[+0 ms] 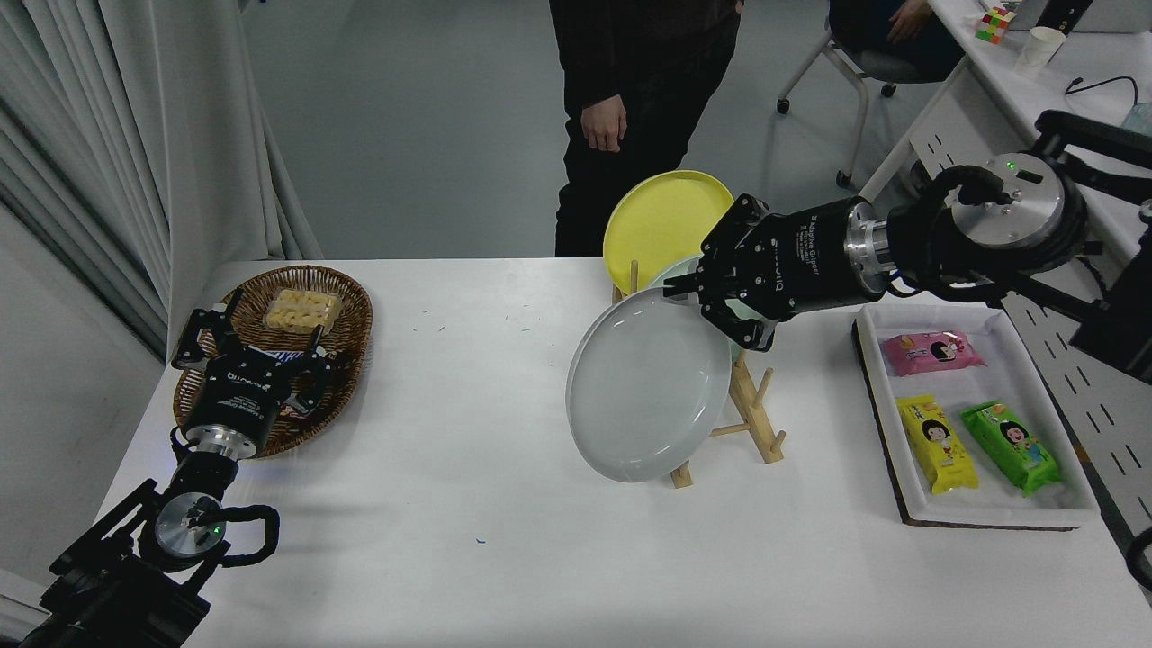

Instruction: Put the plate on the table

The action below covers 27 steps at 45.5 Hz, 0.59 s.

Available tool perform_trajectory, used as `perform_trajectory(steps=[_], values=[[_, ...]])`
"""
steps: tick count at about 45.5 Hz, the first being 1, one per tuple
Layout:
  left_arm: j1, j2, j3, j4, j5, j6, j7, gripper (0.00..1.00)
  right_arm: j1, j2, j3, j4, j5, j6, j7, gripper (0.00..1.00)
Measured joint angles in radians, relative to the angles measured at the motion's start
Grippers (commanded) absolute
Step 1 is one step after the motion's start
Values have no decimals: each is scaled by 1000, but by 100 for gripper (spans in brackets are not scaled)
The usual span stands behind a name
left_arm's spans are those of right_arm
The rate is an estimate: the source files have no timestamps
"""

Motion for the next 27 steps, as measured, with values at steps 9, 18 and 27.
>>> perform_trajectory(steps=[9,18,27], values=[[0,0,0,0,0,0,0,98,-9,17,4,-1,-3,-17,0,0],[0,0,0,0,0,0,0,98,-17,42,4,-15,-9,-28,0,0],[0,0,0,0,0,0,0,98,-25,86,4,-59,-19,-42,1,0]])
